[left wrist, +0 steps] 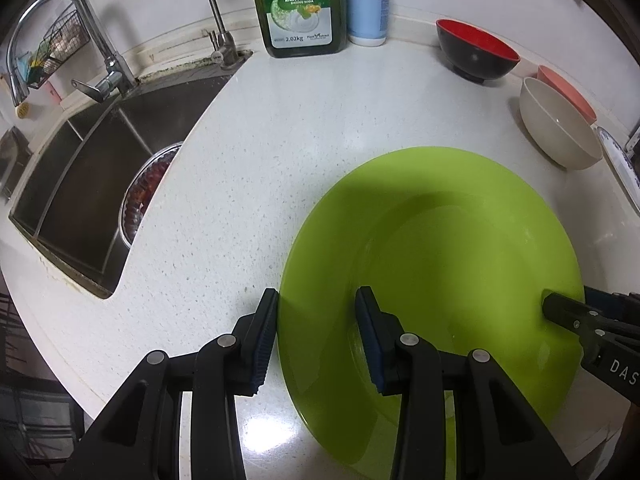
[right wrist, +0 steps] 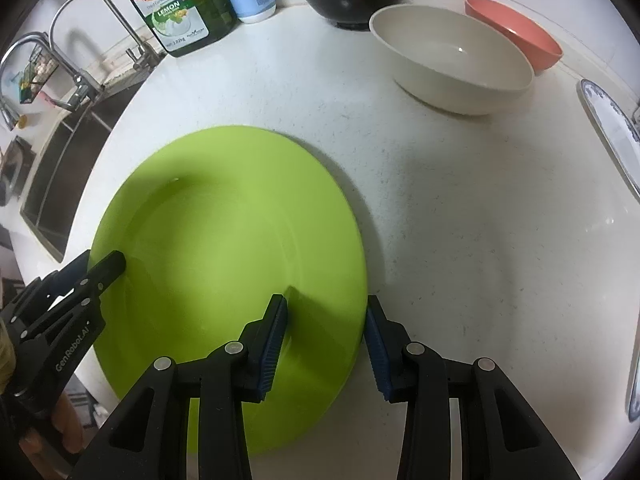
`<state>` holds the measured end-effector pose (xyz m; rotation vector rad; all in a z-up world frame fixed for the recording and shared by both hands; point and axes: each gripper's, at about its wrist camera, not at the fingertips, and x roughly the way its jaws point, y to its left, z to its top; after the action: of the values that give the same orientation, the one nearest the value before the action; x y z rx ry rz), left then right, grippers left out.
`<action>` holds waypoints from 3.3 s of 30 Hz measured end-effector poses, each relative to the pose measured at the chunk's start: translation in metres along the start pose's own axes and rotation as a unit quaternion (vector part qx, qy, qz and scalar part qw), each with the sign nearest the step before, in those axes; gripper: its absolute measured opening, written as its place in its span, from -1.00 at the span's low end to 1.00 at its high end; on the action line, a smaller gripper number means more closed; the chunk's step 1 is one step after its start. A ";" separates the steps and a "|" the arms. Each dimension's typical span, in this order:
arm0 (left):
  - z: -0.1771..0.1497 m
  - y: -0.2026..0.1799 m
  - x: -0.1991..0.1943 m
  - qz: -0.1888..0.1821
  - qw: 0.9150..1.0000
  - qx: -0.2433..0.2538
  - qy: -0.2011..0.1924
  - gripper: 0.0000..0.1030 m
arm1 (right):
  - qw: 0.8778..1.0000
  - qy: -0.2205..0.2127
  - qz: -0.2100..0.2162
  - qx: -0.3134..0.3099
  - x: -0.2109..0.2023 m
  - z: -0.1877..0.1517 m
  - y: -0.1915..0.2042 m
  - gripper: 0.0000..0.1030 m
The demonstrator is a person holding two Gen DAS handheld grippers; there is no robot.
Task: Organize plates and bowls
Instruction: 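Carry the green plate with both grippers toward the sink side, then lower the green plate onto the counter and open both grippers, then move both grippers to the large blue-and-white plate by the pot rack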
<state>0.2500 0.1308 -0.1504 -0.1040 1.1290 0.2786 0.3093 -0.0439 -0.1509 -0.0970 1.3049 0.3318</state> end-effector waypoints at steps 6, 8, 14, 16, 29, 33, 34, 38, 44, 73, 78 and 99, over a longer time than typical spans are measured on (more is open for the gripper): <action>0.001 -0.001 0.000 0.004 1.000 0.002 0.004 -0.25 | 1.000 -0.006 -0.005 -0.012 0.001 0.001 0.005 -0.20; 0.001 -0.001 -0.003 0.004 1.000 0.003 0.000 -0.23 | 1.000 -0.007 -0.003 -0.013 0.002 0.001 0.005 -0.20; 0.004 -0.002 -0.026 0.006 0.999 0.007 -0.041 0.29 | 1.000 -0.024 0.001 -0.012 -0.004 -0.002 0.000 -0.07; 0.006 -0.005 -0.034 0.005 0.998 0.013 -0.055 0.46 | 0.999 -0.043 0.004 -0.010 -0.012 -0.003 -0.002 0.05; 0.016 -0.056 -0.091 -0.048 0.984 0.073 -0.158 0.96 | 0.985 -0.169 -0.017 0.031 -0.087 -0.026 -0.038 0.47; 0.016 -0.079 -0.107 -0.070 0.976 0.102 -0.180 1.00 | 0.978 -0.200 -0.035 0.052 -0.108 -0.039 -0.056 0.47; 0.016 -0.085 -0.111 -0.076 0.974 0.109 -0.185 1.00 | 0.976 -0.208 -0.039 0.059 -0.114 -0.044 -0.059 0.47; 0.015 -0.112 -0.127 -0.104 0.963 0.140 -0.207 1.00 | 0.964 -0.241 -0.066 0.087 -0.138 -0.063 -0.078 0.52; 0.014 -0.158 -0.149 -0.150 0.944 0.183 -0.229 1.00 | 0.945 -0.275 -0.116 0.132 -0.169 -0.088 -0.109 0.52; -0.010 -0.395 -0.177 -0.268 0.871 0.352 -0.214 1.00 | 0.850 -0.291 -0.266 0.349 -0.233 -0.194 -0.283 0.52; -0.012 -0.434 -0.160 -0.266 0.867 0.375 -0.192 1.00 | 0.844 -0.266 -0.270 0.380 -0.221 -0.204 -0.317 0.52; -0.023 -0.528 -0.078 -0.245 0.868 0.423 -0.090 0.84 | 0.838 -0.182 -0.243 0.453 -0.147 -0.213 -0.407 0.51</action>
<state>0.3424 -0.3944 -0.1204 0.4070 0.9162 -0.6623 0.1978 -0.5118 -0.1138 0.4203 0.9001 -0.6946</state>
